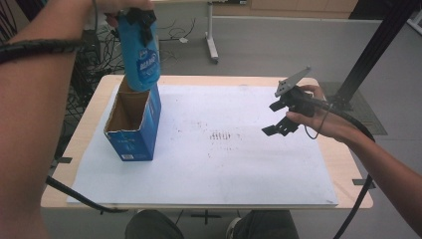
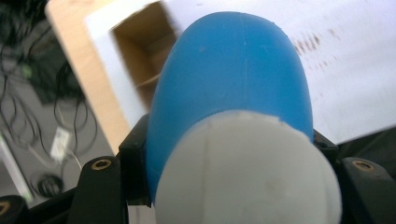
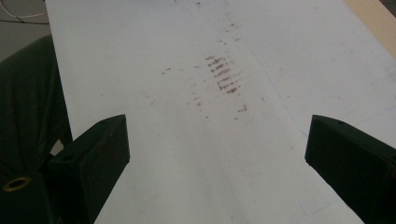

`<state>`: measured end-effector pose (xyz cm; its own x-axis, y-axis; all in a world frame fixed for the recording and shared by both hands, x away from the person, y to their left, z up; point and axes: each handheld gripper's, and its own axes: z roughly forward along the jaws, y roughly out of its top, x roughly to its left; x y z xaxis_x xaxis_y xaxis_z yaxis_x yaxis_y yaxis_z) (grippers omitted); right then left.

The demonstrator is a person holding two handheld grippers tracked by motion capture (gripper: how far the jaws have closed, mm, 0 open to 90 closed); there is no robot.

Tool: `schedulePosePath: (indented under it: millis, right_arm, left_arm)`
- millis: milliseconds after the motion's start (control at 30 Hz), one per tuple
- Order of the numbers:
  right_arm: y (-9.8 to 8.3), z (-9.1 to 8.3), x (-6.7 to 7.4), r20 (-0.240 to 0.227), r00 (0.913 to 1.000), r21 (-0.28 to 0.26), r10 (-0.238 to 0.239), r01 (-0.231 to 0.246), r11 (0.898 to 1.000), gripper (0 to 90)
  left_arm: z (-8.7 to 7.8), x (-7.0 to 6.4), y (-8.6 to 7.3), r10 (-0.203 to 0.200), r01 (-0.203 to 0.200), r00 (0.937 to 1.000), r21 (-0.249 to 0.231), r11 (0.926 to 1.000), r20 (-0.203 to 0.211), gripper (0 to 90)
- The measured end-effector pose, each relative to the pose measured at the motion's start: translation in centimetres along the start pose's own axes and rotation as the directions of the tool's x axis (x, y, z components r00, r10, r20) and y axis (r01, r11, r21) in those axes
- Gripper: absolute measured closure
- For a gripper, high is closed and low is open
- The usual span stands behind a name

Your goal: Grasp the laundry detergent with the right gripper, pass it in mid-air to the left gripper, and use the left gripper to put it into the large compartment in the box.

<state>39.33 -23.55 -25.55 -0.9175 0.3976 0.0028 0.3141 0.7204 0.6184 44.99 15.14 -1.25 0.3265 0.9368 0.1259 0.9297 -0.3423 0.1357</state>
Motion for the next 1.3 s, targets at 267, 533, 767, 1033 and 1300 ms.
schedulePosePath:
  millis: [267,533,767,1033,1300]
  right_arm:
    - [-0.6,-0.6,-0.4,0.008,0.9998,-0.009,0.017,-0.017,1.0,6.5]
    - [-0.8,-0.7,-0.6,0.008,0.9999,-0.024,0.015,-0.015,1.0,6.5]
    - [-1.0,-0.5,-0.6,0.002,0.9998,-0.029,0.017,-0.017,0.999,6.5]
    - [-0.8,-0.3,-0.5,-0.002,1.0,-0.022,0.009,-0.009,1.0,6.5]
    - [-0.8,-0.2,-0.3,-0.001,1.0,-0.017,0.002,-0.002,1.0,6.5]
  left_arm:
    - [-0.7,3.3,-0.9,-0.239,0.239,0.971,-0.007,0.971,-0.001,37.8]
    - [0.4,5.2,-1.7,-0.366,0.366,0.9304,-0.013,0.9304,0.02,37.8]
    - [2.6,6.1,-2.3,-0.415,0.416,0.909,-0.005,0.9095,0.035,37.8]
    - [5.7,6.5,-2.9,-0.429,0.429,0.9028,0.007,0.9034,0.034,37.8]
    - [8.9,6.4,-3.2,-0.426,0.426,0.9031,0.012,0.9046,0.053,37.7]
